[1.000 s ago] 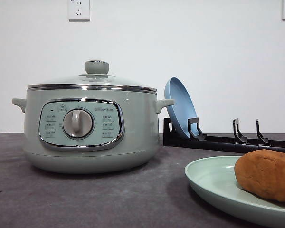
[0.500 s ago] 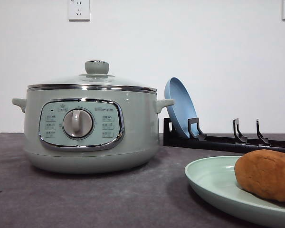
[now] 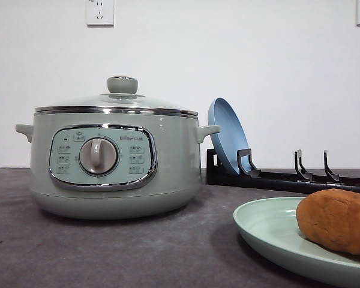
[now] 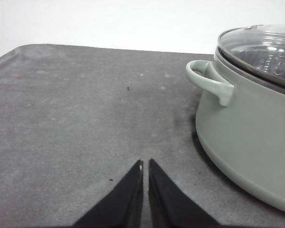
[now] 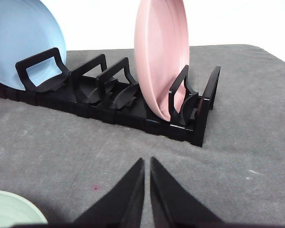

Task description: Transfer potato from steamer to green plate

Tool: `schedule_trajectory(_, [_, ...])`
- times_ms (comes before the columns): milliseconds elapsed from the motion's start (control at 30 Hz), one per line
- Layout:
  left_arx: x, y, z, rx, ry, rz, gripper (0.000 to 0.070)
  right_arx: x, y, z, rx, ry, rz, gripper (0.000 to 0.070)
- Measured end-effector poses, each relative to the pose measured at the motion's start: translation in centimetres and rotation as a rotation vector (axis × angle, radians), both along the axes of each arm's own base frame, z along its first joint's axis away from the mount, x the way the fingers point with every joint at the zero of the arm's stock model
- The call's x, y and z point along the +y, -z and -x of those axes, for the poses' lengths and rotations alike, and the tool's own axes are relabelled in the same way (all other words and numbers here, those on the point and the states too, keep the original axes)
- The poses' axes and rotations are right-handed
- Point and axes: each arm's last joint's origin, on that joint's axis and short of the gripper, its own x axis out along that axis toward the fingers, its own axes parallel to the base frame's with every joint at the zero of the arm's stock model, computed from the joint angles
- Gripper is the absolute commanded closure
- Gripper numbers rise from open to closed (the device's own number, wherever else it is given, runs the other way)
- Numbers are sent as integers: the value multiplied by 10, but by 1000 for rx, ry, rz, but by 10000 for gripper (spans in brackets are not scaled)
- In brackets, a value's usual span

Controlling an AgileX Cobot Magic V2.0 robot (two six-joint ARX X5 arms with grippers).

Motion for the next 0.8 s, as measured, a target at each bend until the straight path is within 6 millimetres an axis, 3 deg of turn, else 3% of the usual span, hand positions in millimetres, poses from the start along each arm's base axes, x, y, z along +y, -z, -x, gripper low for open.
schedule_trajectory(800, [0,0,0,0,0,0,684,0,0,0,0,0,0,691])
